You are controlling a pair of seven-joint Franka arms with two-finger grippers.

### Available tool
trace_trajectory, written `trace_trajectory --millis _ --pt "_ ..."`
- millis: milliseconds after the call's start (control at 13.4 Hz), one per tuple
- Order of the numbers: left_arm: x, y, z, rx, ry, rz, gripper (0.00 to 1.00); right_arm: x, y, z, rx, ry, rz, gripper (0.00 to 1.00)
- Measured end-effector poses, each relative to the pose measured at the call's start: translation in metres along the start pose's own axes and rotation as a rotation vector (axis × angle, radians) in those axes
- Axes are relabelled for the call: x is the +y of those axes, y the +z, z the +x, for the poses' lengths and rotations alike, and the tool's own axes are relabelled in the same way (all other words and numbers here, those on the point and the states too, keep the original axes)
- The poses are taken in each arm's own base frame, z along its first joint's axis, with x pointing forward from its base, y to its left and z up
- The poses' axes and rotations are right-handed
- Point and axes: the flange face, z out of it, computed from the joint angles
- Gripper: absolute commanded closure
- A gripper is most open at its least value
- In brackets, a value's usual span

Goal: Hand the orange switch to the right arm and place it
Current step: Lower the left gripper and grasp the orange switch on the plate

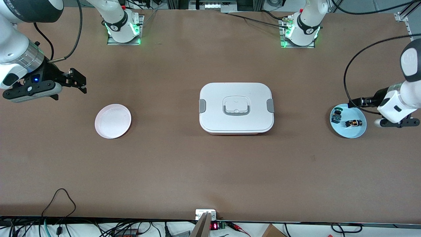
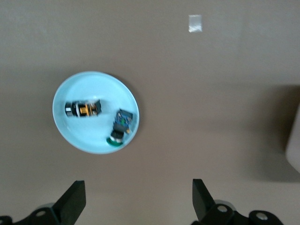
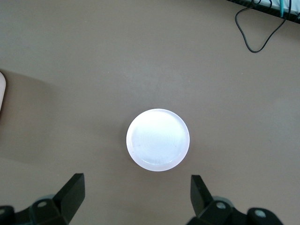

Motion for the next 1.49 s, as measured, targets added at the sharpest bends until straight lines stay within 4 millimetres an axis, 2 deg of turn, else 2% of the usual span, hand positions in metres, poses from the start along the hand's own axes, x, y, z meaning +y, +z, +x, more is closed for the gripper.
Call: trace_trajectory --millis 224,373,522,672,1119,1493 --pt "-0.037 0.056 0.023 0.035 0.032 -0.005 0.00 0.001 0.000 0.000 -0.001 0.002 0.000 0.00" --pt "-0.058 0.086 0.031 0.047 0.036 -0.008 0.00 0.001 0.000 0.000 -0.001 0.002 0.000 0.00" --pt "-0.082 0.110 0.032 0.089 0.035 -0.003 0.00 0.001 0.000 0.000 -0.001 0.002 0.000 0.00" --pt "-0.101 0.135 0.024 0.130 0.033 0.004 0.00 0.001 0.000 0.000 -0.001 0.002 0.000 0.00" --pt "-0.110 0.177 0.006 0.224 0.046 0.032 0.00 0.001 0.000 0.000 -0.001 0.002 0.000 0.00" --pt "-0.120 0.198 0.002 0.237 0.043 0.036 0.00 0.001 0.000 0.000 -0.001 0.003 0.000 0.00"
